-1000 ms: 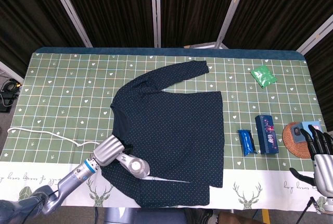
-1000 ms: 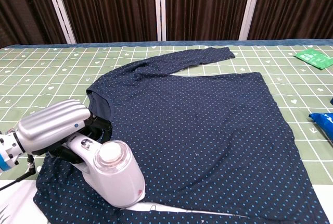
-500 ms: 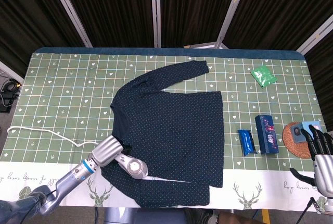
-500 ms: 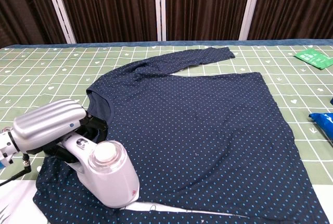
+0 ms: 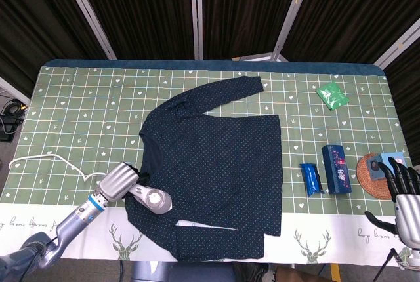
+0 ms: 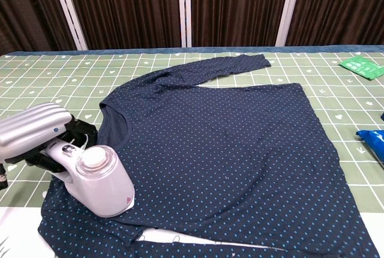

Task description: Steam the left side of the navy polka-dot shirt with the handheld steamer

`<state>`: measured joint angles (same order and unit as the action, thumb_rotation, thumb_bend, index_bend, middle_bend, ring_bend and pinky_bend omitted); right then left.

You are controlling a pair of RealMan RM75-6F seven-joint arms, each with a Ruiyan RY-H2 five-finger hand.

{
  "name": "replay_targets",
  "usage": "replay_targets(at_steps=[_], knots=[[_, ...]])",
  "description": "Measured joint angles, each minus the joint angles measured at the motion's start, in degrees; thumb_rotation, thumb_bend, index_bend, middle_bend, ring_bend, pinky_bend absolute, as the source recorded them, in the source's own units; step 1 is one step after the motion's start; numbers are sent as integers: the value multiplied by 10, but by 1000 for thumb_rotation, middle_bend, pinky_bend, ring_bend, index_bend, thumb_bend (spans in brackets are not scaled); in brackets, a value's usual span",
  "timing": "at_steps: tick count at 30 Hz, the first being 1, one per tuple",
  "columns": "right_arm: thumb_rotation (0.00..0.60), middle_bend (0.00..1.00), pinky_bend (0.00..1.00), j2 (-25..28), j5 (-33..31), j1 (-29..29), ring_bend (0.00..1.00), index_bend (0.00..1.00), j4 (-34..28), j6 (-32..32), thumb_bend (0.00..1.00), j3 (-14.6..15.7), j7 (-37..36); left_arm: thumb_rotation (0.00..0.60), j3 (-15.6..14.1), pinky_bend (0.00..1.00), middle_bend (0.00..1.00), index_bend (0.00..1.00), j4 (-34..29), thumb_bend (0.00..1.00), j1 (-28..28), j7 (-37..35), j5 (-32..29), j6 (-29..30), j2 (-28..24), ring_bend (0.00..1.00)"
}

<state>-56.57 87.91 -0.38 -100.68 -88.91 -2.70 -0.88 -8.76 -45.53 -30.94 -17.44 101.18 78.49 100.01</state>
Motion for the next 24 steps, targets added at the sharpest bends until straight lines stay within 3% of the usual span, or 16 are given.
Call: replay_targets(at_steps=[24], knots=[[600,0,0,2,1,-2,0,0,1,-3,0,0,-6,600,-35,1000,878,969,-50,521,-3,7,59,27,6,791]])
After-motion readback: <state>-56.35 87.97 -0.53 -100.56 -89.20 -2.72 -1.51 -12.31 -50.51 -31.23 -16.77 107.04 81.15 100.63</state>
